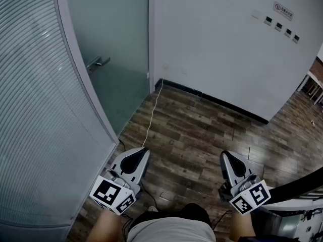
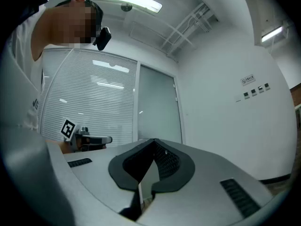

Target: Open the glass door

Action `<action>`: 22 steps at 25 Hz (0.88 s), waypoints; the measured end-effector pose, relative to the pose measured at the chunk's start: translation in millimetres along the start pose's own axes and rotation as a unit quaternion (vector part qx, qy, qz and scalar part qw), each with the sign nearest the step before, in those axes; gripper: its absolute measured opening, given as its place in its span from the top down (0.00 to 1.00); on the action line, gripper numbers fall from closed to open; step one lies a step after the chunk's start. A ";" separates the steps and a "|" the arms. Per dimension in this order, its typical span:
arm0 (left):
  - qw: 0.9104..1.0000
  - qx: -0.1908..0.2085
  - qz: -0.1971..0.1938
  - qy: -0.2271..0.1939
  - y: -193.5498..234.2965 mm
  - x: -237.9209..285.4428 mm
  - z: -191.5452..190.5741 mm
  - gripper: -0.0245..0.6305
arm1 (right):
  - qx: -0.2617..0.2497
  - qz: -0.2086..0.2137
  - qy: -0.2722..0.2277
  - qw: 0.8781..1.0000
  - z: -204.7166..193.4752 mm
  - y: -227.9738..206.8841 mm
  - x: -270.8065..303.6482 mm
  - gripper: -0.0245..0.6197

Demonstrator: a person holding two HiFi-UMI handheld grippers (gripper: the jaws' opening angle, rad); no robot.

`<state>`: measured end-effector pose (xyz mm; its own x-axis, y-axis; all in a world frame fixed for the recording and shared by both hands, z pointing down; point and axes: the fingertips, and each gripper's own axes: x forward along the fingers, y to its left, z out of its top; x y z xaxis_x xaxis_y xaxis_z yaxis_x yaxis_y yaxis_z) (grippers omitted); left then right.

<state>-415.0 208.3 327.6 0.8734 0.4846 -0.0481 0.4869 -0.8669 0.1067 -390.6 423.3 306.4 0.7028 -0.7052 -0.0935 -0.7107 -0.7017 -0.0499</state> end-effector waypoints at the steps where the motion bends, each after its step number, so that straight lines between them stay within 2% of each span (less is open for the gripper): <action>1: 1.000 -0.002 0.003 0.000 8.8 -1.3 -1.7 0.96 | 0.001 0.002 0.003 1.000 -4.4 3.0 6.8 0.96; 5: 1.000 -0.009 0.015 0.001 35.0 -3.8 -8.5 0.96 | 0.002 0.014 0.014 1.000 -17.9 10.1 29.6 0.96; 11: 0.999 -0.010 0.032 0.000 64.8 14.3 -10.8 0.96 | 0.019 0.034 0.005 0.999 -26.1 -7.2 73.9 0.96; 16: 0.999 -0.012 0.048 -0.005 95.1 49.9 -5.8 0.96 | 0.021 0.057 -0.003 0.998 -27.2 -37.7 121.0 0.96; 22: 0.997 -0.005 0.078 -0.003 127.4 112.4 -5.1 0.96 | 0.026 0.087 -0.006 0.996 -30.5 -95.8 180.1 0.96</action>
<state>-254.8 152.9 340.8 0.9388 0.3427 -0.0351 0.3443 -0.9307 0.1232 -195.0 360.4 324.6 0.5688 -0.8141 -0.1171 -0.8225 -0.5628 -0.0824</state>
